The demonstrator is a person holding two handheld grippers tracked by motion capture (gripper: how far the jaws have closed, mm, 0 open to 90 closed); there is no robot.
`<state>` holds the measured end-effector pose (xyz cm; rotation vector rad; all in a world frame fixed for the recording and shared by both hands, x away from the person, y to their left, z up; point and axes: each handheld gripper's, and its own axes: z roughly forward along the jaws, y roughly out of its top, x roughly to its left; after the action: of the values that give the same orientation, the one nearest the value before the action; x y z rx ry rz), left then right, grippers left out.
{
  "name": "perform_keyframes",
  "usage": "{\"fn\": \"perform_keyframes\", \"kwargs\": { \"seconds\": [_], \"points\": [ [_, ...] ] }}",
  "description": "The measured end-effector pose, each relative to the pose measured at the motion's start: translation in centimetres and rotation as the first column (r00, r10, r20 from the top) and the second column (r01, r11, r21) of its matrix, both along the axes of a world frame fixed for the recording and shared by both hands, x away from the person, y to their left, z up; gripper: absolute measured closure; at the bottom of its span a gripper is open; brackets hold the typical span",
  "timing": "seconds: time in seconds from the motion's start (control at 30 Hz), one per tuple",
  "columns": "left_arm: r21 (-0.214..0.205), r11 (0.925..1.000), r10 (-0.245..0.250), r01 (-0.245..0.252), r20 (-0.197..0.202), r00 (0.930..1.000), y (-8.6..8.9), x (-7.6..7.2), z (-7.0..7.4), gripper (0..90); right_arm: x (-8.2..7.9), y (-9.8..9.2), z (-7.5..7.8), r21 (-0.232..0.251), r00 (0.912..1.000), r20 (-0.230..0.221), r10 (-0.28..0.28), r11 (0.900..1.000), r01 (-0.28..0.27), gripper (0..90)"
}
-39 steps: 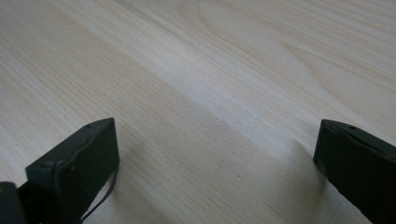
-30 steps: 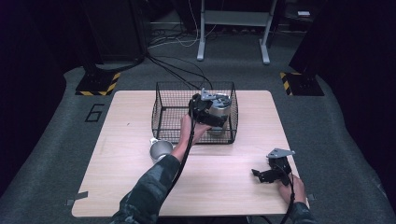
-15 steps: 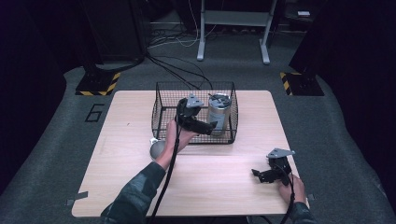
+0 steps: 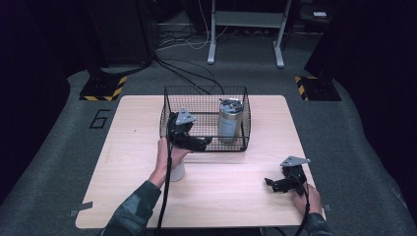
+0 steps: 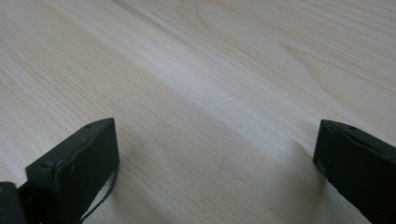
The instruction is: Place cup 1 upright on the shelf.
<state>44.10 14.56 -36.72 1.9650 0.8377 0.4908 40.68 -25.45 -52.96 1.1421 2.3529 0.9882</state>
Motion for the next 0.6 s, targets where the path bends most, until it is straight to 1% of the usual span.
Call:
{"fn": "perform_keyframes", "kwargs": {
  "seconds": [0.1,0.17,0.27,0.43,0.5,0.53,0.57,0.6],
  "points": [
    [-0.004,0.9999,0.011,-0.011,0.006,0.9999,0.8,-0.5,-0.1,0.2,0.1,0.0,0.0,-0.003,1.0000,0.007,0.005,1.0000,-0.005,0.0],
    [0.002,0.9998,0.021,-0.021,0.014,0.9997,1.5,-1.1,-0.2,0.2,0.1,0.1,0.0,-0.003,1.0000,-0.002,0.002,1.0000,-0.002,0.0],
    [0.003,0.9996,0.029,-0.029,0.020,0.9994,2.3,-1.7,-0.4,0.2,0.1,0.1,0.0,-0.002,1.0000,-0.003,0.001,1.0000,-0.001,0.0],
    [0.014,0.9980,0.061,-0.061,0.027,0.9978,4.1,-3.0,-1.1,0.2,0.1,0.1,0.0,-0.002,1.0000,-0.004,0.002,1.0000,-0.002,0.0],
    [0.004,0.9970,0.077,-0.077,0.033,0.9965,4.8,-3.5,-1.5,0.2,0.1,0.1,0.0,-0.002,1.0000,-0.004,0.003,1.0000,-0.003,0.0],
    [0.003,0.9957,0.092,-0.092,0.038,0.9950,5.5,-4.0,-1.8,0.2,0.1,0.1,0.0,-0.002,1.0000,-0.005,0.003,1.0000,-0.003,0.0],
    [0.003,0.9957,0.092,-0.092,0.038,0.9950,5.5,-4.0,-1.8,0.2,0.1,0.1,0.0,-0.002,1.0000,-0.005,0.003,1.0000,-0.003,0.0],
    [-0.002,0.9949,0.101,-0.101,0.038,0.9942,5.8,-4.3,-2.0,0.2,0.1,0.1,0.0,-0.002,1.0000,-0.004,0.003,1.0000,-0.003,0.0]
  ]
}}
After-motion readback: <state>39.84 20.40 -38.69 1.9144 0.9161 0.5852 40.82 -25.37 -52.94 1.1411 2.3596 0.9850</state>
